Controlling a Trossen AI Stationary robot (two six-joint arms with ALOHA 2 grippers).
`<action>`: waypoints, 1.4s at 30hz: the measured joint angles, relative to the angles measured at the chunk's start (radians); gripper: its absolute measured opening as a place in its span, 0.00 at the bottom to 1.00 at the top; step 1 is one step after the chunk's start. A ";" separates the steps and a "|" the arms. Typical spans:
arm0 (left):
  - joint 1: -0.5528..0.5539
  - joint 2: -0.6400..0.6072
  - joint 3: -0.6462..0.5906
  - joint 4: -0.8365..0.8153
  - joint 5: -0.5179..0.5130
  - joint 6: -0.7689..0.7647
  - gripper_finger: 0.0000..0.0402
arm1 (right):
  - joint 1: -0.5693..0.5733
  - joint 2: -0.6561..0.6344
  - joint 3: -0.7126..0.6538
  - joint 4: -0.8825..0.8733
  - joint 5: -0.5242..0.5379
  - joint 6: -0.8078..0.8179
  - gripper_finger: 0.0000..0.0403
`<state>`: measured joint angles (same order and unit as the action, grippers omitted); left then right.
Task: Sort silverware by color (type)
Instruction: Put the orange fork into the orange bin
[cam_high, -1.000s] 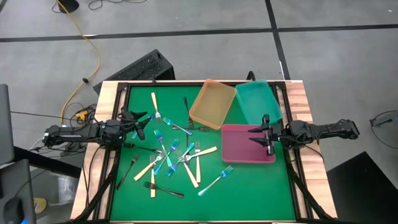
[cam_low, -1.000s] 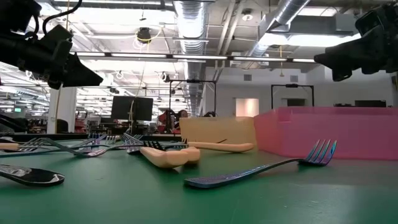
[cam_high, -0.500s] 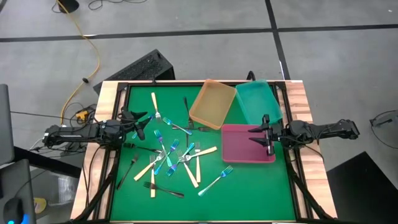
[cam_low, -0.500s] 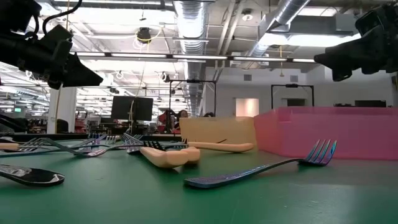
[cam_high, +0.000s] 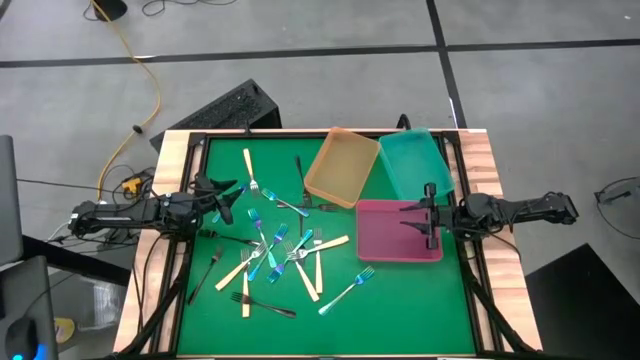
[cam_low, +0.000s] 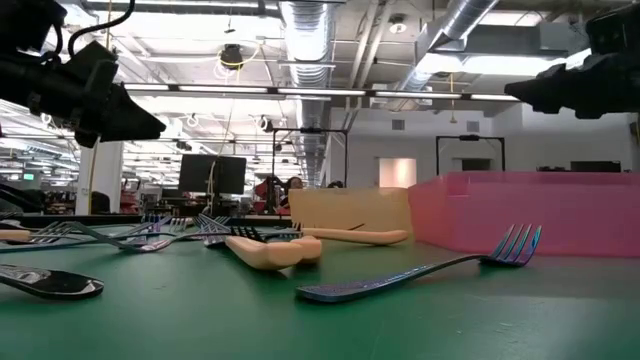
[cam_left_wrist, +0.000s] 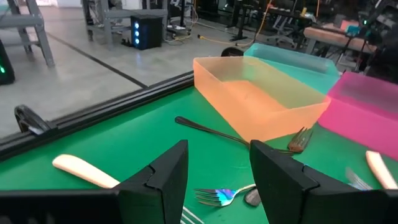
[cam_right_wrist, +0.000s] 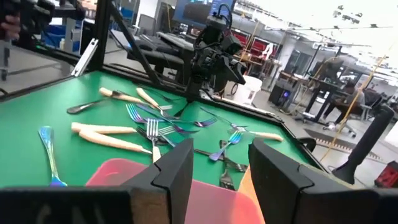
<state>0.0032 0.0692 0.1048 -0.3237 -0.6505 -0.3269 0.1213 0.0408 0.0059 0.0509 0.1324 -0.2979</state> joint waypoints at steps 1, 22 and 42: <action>0.000 0.000 0.000 0.000 0.000 -0.008 0.39 | -0.003 0.000 0.000 0.011 0.003 0.014 0.44; 0.000 0.002 -0.005 0.102 -0.002 -0.085 0.39 | -0.005 -0.001 0.000 0.257 0.004 0.329 0.44; 0.000 0.003 -0.002 0.117 -0.077 -0.059 0.39 | -0.006 -0.001 0.000 0.246 0.089 0.345 0.44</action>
<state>0.0032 0.0719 0.1028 -0.2063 -0.7278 -0.3855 0.1154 0.0402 0.0063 0.2966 0.2211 0.0469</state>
